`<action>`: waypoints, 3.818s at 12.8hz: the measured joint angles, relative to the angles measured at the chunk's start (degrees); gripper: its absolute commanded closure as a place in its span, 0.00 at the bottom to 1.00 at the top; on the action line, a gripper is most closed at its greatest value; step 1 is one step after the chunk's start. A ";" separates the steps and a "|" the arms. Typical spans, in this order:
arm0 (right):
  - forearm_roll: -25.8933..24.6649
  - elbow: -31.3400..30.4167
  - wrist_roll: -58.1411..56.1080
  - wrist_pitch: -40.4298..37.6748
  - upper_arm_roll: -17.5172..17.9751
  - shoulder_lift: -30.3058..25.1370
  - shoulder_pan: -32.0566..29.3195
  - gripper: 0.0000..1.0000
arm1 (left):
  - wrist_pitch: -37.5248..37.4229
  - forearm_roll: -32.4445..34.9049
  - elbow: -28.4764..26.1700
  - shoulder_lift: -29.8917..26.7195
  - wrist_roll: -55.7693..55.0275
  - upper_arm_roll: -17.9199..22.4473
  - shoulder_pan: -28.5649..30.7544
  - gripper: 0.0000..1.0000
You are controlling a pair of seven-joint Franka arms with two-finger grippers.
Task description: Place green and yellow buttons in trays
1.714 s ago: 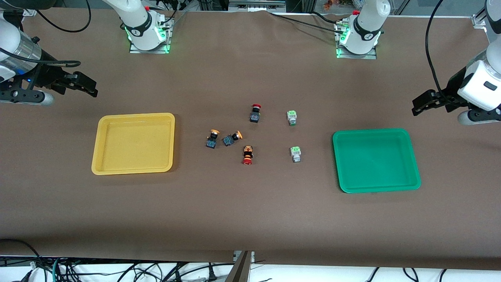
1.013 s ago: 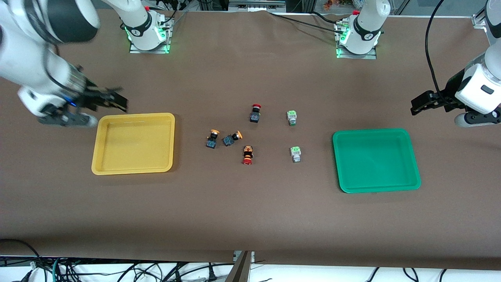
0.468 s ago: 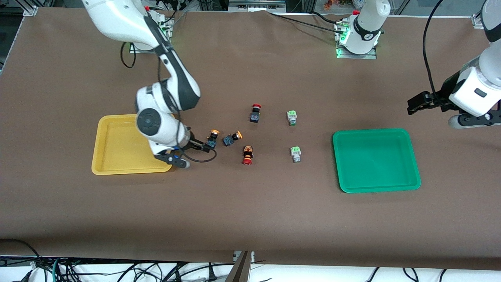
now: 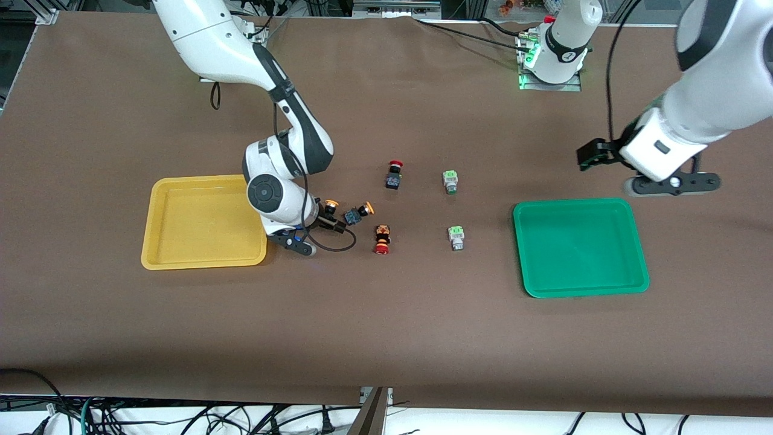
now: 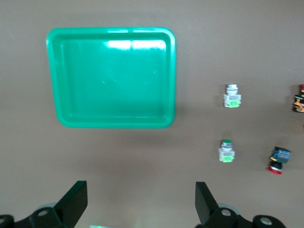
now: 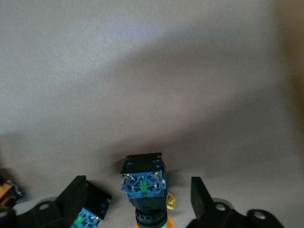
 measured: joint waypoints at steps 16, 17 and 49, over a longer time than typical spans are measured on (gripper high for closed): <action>-0.03 -8.41 -44.33 -9.14 -23.55 -5.83 -3.19 0.14 | 32.69 -3.47 -21.59 12.55 -16.93 -7.38 -13.17 0.00; 0.02 -9.05 -44.57 -8.03 -23.53 -5.11 -3.21 0.02 | 34.18 -3.21 -22.40 13.35 -16.95 -7.36 -13.69 0.00; 10.58 0.77 -21.76 -26.39 -32.72 -3.77 12.08 0.70 | 26.11 2.52 -15.95 19.13 -4.30 -5.66 -2.35 1.00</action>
